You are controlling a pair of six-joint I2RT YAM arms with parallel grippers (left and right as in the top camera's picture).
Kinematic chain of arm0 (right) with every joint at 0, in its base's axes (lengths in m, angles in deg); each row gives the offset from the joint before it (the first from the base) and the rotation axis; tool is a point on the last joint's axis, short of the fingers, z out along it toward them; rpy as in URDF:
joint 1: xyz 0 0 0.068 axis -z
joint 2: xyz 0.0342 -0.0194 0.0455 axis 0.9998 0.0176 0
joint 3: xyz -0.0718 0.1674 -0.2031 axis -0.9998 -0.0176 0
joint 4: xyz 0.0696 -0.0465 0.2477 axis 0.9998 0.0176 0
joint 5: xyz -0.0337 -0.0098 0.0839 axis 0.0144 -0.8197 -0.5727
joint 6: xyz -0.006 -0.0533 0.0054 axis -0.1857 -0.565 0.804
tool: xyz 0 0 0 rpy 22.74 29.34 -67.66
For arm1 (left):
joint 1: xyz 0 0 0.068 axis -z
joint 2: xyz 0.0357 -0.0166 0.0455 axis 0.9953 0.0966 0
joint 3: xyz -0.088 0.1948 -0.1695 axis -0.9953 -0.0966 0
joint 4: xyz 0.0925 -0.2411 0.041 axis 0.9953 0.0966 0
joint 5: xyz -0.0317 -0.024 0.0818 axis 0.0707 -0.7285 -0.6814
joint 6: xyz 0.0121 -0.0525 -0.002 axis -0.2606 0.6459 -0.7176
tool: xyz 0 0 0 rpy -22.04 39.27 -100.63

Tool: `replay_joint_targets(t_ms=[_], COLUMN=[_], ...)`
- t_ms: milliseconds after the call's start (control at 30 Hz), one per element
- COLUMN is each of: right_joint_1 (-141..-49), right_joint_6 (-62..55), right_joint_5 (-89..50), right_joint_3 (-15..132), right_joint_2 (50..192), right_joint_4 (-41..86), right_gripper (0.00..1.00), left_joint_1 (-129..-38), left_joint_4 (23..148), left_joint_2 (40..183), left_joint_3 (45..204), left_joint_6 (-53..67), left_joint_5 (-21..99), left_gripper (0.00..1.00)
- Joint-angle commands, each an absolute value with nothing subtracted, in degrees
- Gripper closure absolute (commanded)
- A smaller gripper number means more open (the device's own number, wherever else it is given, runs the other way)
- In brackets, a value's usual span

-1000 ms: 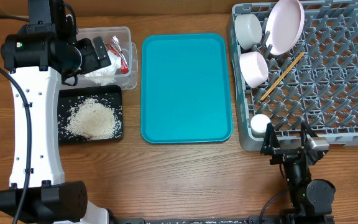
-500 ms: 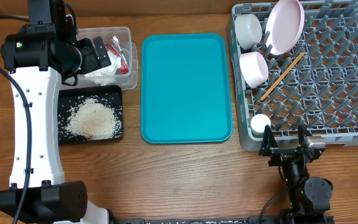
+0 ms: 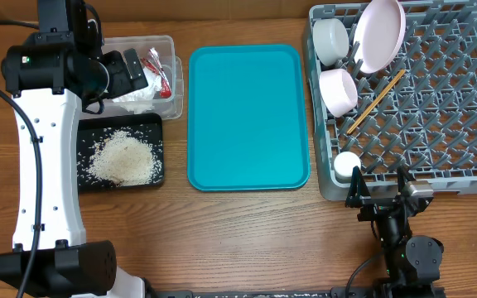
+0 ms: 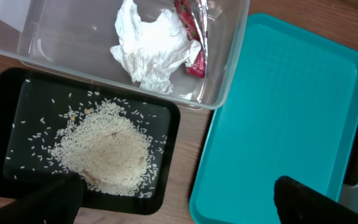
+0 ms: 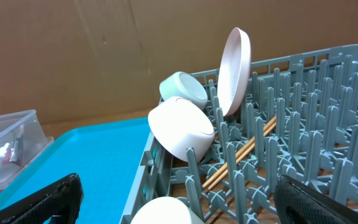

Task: Sort waste into correct bins and load items into the dishwasher

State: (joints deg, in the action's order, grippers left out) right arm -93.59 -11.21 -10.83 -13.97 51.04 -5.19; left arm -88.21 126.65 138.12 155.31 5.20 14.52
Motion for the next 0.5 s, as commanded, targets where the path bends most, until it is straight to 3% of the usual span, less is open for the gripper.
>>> replay_joint_targets(t_ms=[0, 267, 467], right_joint_1=[-93.90, -93.90, -93.90], right_joint_6=[-11.45, -11.45, -11.45], right_joint_5=[-10.05, -10.05, -10.05], right_joint_3=[-14.56, -14.56, -14.56], right_joint_2=[50.45, 50.45, 50.45], right_joint_4=[-5.56, -5.56, -5.56], right_gripper=[0.00, 0.00, 0.00], left_joint_1=[-87.81, -85.15, -80.78], left_joint_4=[126.49, 123.50, 104.48], left_joint_2=[138.08, 132.49, 121.53], left_joint_3=[155.64, 155.16, 143.44], left_joint_6=[5.75, 4.09, -5.94], left_joint_5=[14.35, 6.87, 7.35], left_gripper=[0.00, 0.00, 0.00])
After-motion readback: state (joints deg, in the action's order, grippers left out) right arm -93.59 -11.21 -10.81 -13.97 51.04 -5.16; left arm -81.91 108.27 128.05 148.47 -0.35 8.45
